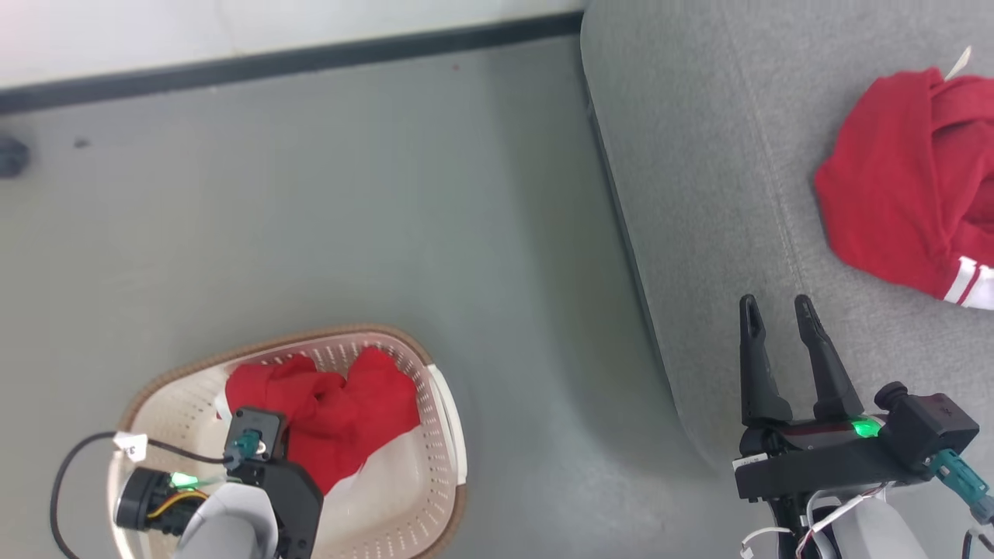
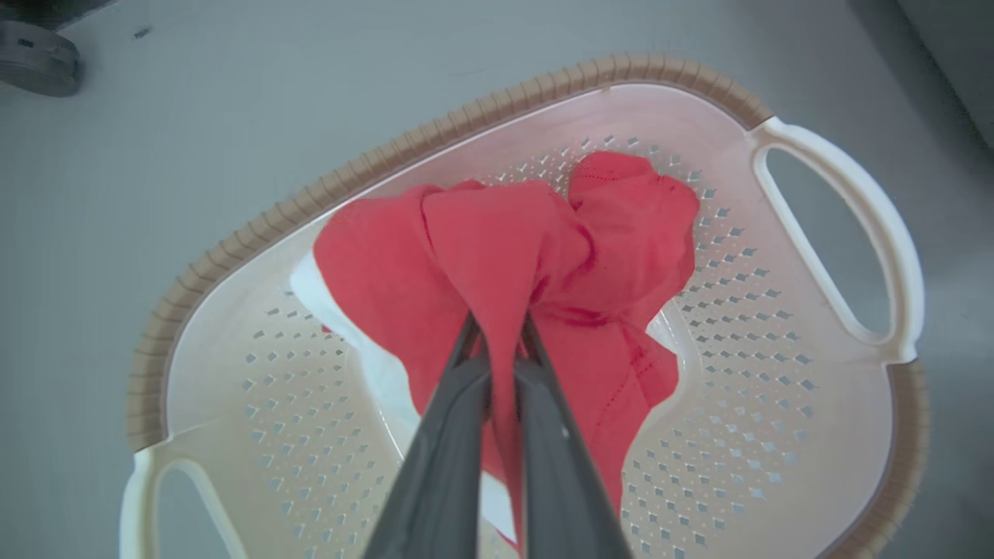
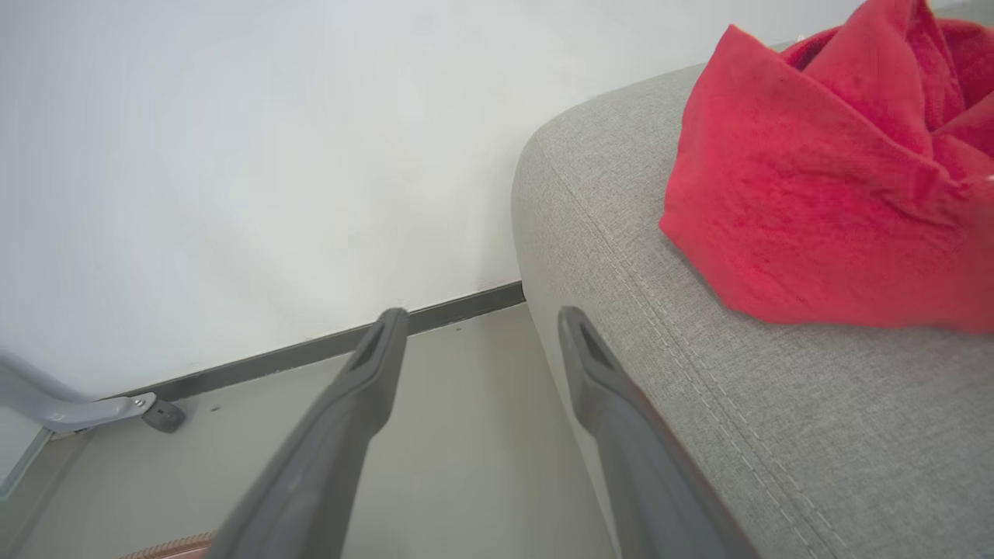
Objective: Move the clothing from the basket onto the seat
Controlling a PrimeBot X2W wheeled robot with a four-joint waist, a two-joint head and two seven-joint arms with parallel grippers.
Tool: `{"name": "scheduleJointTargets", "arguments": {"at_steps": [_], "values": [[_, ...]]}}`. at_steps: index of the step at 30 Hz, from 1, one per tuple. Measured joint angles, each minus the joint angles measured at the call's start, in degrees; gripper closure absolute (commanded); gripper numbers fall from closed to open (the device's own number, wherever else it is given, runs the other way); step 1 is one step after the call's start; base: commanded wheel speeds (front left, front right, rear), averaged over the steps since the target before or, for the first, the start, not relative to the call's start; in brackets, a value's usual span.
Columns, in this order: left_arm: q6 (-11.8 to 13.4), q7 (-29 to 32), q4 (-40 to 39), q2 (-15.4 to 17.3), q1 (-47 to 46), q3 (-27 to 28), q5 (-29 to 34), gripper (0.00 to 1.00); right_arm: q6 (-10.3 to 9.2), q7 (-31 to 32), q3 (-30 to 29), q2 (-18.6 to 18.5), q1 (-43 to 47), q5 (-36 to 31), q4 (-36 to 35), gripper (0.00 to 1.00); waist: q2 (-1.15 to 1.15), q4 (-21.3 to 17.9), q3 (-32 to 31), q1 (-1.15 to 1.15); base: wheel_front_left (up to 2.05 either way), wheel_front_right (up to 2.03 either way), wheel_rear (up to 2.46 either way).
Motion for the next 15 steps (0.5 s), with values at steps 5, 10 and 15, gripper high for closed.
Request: {"name": "scheduleJointTargets", "arguments": {"at_steps": [5, 10, 15], "values": [[-0.5, -1.2, -0.1, -0.9, 2.4, 0.1, -0.4, 1.00, 0.08, 0.0, -1.2, 0.0, 0.0, 0.3, 2.4, 0.00, 0.00, 1.0, -4.2, 0.00, 0.00, 0.00, 0.00], [-0.9, -2.1, -0.9, -1.5, 4.6, 0.1, -0.6, 1.00, 1.18, 0.0, -2.1, 0.0, 0.3, 0.8, 3.7, 0.00, 0.00, 2.2, -8.5, 0.00, 0.00, 0.00, 0.00], [-1.5, -2.4, -2.5, -1.8, 8.0, 0.3, -2.2, 1.00, 1.74, 0.0, -2.6, 0.0, 1.4, 0.8, 5.3, 0.00, 0.00, 3.7, -12.7, 0.00, 0.00, 0.00, 0.00]]}}
